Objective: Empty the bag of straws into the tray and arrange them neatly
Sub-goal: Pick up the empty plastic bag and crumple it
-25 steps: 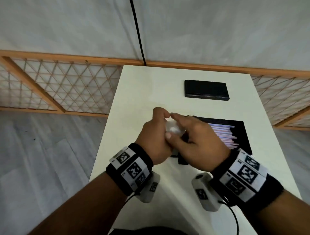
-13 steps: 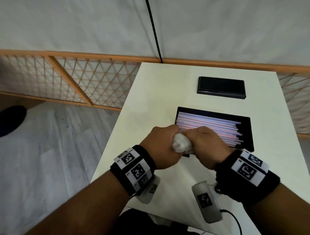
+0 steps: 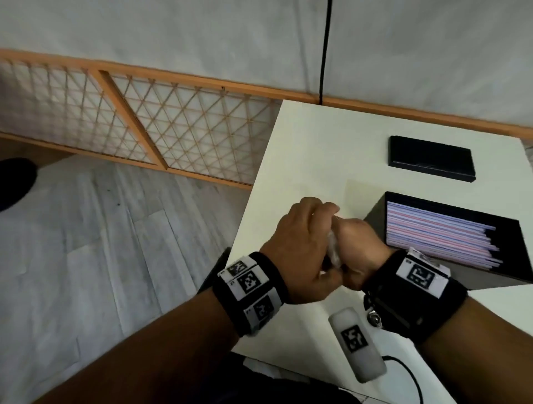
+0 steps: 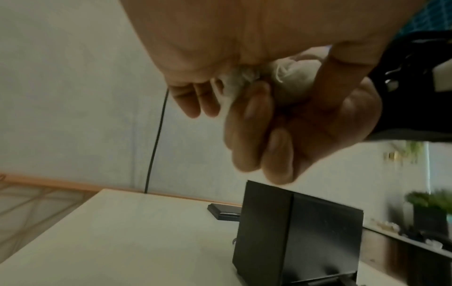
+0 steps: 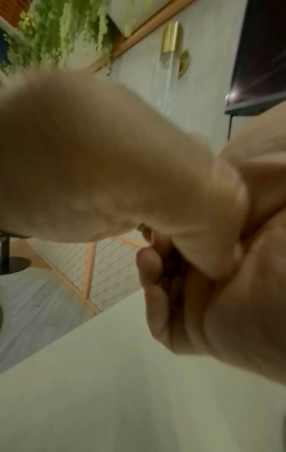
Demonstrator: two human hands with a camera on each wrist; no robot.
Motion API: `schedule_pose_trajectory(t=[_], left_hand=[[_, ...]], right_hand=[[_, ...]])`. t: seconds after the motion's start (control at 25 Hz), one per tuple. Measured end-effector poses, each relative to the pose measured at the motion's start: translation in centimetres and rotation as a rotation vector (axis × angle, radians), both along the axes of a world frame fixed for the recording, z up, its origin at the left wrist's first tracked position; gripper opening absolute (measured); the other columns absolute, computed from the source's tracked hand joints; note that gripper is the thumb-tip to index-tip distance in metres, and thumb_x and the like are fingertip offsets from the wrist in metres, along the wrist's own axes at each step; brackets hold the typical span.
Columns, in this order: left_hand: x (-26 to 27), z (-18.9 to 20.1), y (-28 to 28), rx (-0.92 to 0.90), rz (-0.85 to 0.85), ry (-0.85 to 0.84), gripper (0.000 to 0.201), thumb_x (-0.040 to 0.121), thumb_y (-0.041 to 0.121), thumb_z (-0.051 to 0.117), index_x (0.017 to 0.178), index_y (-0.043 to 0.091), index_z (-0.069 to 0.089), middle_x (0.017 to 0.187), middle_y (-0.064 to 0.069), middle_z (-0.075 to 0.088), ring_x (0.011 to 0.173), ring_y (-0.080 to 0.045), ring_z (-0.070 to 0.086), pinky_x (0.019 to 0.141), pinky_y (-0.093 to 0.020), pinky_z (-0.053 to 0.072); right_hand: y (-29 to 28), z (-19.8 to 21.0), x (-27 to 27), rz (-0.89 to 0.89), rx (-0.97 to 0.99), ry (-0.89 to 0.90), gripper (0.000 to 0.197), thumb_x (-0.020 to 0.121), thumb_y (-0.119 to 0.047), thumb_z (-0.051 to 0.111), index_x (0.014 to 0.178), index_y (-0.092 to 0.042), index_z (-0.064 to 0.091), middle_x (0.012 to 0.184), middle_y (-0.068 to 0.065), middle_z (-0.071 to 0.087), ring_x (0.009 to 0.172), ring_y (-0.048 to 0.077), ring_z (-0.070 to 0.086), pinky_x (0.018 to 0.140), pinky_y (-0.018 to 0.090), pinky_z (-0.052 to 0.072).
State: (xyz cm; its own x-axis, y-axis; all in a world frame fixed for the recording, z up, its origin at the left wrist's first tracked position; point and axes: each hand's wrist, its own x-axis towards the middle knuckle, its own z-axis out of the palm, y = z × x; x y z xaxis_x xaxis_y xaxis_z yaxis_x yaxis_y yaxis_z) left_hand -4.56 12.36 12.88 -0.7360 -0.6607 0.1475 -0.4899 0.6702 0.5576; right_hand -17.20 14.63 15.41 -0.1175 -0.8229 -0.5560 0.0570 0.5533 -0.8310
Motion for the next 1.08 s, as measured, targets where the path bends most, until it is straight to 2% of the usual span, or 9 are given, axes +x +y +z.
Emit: schedule_pose_trajectory(t=[0.12,0.24,0.36,0.48,0.56,0.68,0.76,0.88,1.08], left_hand=[[5.4,-1.0,-2.8,0.131,-0.052,0.045,0.079,0.081,0.033,0.061,0.144,-0.006,0.034,0.15,-0.026,0.035,0.138,-0.035,0.04,0.113,-0.04,0.04],[9.4,-1.5,-4.6,0.262,-0.031,0.035,0.056,0.088,0.022,0.052,0.138,-0.001,0.041,0.134,-0.018,0.048,0.116,-0.027,0.051,0.092,-0.03,0.043],[10.9,-2.0,-4.1,0.274,0.006,-0.04,0.039,0.091,0.028,0.049,0.123,0.007,0.048,0.119,-0.01,0.054,0.101,-0.024,0.054,0.077,-0.03,0.039],[11.5,-3.0,-3.0,0.17,0.009,-0.077,0.05,0.084,0.039,0.044,0.121,0.005,0.048,0.113,-0.009,0.054,0.097,-0.025,0.054,0.072,-0.034,0.039],[11.2,-3.2,-1.6,0.124,-0.024,-0.097,0.069,0.082,0.045,0.049,0.135,0.001,0.043,0.13,-0.014,0.049,0.112,-0.03,0.054,0.086,-0.038,0.048],[10.4,-2.2,0.7,0.255,-0.004,-0.219,0.07,0.089,0.037,0.064,0.144,0.003,0.037,0.148,-0.016,0.039,0.128,-0.033,0.05,0.104,-0.045,0.042],[10.1,-2.3,1.5,0.248,0.03,-0.295,0.051,0.094,0.037,0.062,0.132,0.008,0.044,0.128,-0.01,0.052,0.112,-0.03,0.059,0.097,-0.04,0.041],[11.7,-2.4,1.8,0.326,-0.045,-0.388,0.026,0.101,0.025,0.053,0.12,0.007,0.047,0.093,-0.003,0.054,0.088,-0.032,0.063,0.083,-0.045,0.051],[20.5,-5.2,-0.7,0.601,0.222,-0.351,0.012,0.099,0.017,0.045,0.101,0.019,0.033,0.076,0.002,0.055,0.065,-0.017,0.056,0.059,-0.031,0.041]], right_hand=[[-2.5,0.3,5.1,0.041,0.078,0.01,0.01,0.096,-0.004,0.048,0.092,-0.004,0.058,0.069,-0.001,0.053,0.052,0.001,0.055,0.053,0.013,0.04],[-3.2,-0.1,7.7,0.054,0.098,-0.066,0.026,0.095,-0.013,0.046,0.079,-0.003,0.063,0.067,0.011,0.059,0.057,0.019,0.055,0.057,0.032,0.038],[-2.1,-1.5,8.5,0.207,0.075,0.095,0.017,0.086,-0.024,0.057,0.094,-0.01,0.064,0.07,0.008,0.068,0.064,0.02,0.061,0.062,0.036,0.041],[-1.3,-2.0,8.9,0.275,-0.028,0.2,0.029,0.078,-0.03,0.055,0.101,-0.013,0.063,0.071,0.001,0.068,0.065,0.014,0.061,0.065,0.034,0.045],[-0.8,-2.9,8.7,0.322,0.022,0.212,0.016,0.083,-0.012,0.054,0.081,0.003,0.059,0.061,0.001,0.059,0.055,0.01,0.052,0.059,0.026,0.043],[-0.3,-3.7,8.8,0.367,0.137,0.181,0.025,0.093,0.007,0.044,0.074,-0.003,0.056,0.057,-0.004,0.051,0.054,0.007,0.047,0.053,0.015,0.042],[0.8,-4.1,8.5,0.363,0.168,0.105,0.029,0.095,0.005,0.04,0.072,-0.005,0.054,0.053,0.001,0.057,0.05,0.015,0.053,0.049,0.021,0.047],[2.4,-5.5,7.8,0.48,0.264,0.132,0.034,0.099,-0.013,0.043,0.076,-0.002,0.067,0.073,0.004,0.074,0.065,0.02,0.07,0.068,0.034,0.053],[6.7,-8.1,6.3,0.677,0.326,0.491,0.041,0.096,-0.029,0.055,0.068,-0.003,0.071,0.068,0.003,0.074,0.063,0.015,0.071,0.076,0.032,0.056]])
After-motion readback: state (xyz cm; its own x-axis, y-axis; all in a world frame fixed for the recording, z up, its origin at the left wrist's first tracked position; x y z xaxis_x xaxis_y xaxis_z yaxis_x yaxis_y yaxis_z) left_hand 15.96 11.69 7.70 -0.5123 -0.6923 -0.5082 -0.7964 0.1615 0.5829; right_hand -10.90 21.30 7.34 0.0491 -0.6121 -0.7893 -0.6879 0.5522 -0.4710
